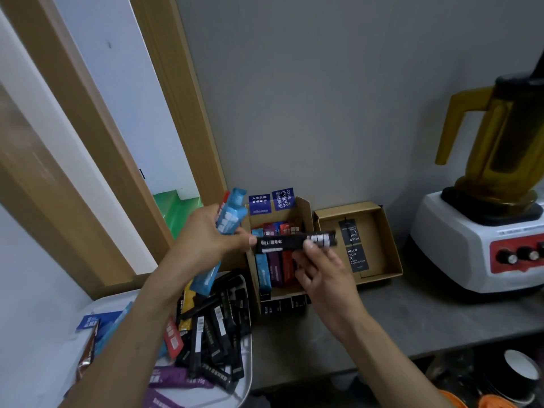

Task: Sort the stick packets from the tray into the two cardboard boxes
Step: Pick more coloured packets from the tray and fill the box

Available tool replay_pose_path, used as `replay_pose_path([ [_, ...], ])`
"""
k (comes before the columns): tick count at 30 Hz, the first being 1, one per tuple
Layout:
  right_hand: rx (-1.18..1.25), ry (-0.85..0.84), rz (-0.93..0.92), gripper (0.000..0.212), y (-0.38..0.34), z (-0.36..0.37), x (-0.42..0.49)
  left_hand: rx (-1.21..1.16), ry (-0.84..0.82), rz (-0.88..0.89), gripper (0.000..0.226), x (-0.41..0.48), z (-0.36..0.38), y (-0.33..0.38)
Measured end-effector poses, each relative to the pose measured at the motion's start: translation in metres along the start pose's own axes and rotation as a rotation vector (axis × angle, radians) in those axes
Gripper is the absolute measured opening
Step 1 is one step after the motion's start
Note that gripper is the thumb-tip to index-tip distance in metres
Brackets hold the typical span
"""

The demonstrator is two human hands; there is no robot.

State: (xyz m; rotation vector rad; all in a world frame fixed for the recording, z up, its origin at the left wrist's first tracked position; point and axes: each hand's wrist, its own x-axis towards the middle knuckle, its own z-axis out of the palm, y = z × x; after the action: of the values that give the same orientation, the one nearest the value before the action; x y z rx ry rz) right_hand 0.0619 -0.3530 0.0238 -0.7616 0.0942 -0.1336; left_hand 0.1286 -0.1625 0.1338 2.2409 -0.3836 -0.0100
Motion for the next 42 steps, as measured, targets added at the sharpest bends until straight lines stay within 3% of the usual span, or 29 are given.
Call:
replay_pose_path([
  [2, -0.013, -0.008, -0.086, 0.024, -0.005, 0.01, 0.006, -0.007, -0.179, -0.044, 0.037, -0.005, -0.003, 0.002],
  [3, -0.079, 0.002, -0.137, 0.023, -0.006, 0.015, 0.008, -0.034, -0.174, -0.037, 0.038, -0.006, -0.002, 0.002],
  [6, -0.541, 0.041, -0.295, 0.019, -0.002, 0.02, 0.016, -0.144, 0.035, 0.029, 0.034, -0.001, 0.0, 0.006],
  [9, -0.876, 0.009, -0.3, 0.019, 0.011, 0.019, 0.031, -0.209, 0.148, 0.064, 0.033, 0.006, 0.006, 0.004],
  [15, -1.086, 0.162, -0.339, 0.025, 0.047, 0.016, 0.065, -0.182, 0.25, 0.063, 0.031, 0.009, 0.015, -0.005],
  [19, -1.161, 0.213, -0.335, 0.016, 0.066, 0.013, 0.075, -0.124, 0.333, 0.05, 0.038, 0.011, 0.02, -0.015],
  [28, -1.374, 0.149, -0.359, 0.015, 0.072, 0.001, 0.077, -0.357, 0.24, 0.024, 0.054, 0.013, 0.034, -0.032],
  [33, -1.136, 0.123, -0.415, 0.007, 0.055, 0.012, 0.055, -0.457, 0.226, -0.003, 0.046, 0.012, 0.04, -0.032],
  [36, -0.853, -0.019, -0.405, 0.014, 0.036, 0.024, 0.022, -0.445, 0.204, 0.039, 0.051, 0.011, 0.041, -0.031],
  [39, -0.868, -0.157, -0.321, 0.012, 0.032, 0.027, 0.004, -0.391, 0.166, 0.077, 0.054, 0.01, 0.047, -0.029],
  [42, -0.838, -0.137, -0.293, 0.012, 0.032, 0.022, 0.003, -0.404, 0.102, 0.097, 0.054, 0.014, 0.05, -0.029],
])
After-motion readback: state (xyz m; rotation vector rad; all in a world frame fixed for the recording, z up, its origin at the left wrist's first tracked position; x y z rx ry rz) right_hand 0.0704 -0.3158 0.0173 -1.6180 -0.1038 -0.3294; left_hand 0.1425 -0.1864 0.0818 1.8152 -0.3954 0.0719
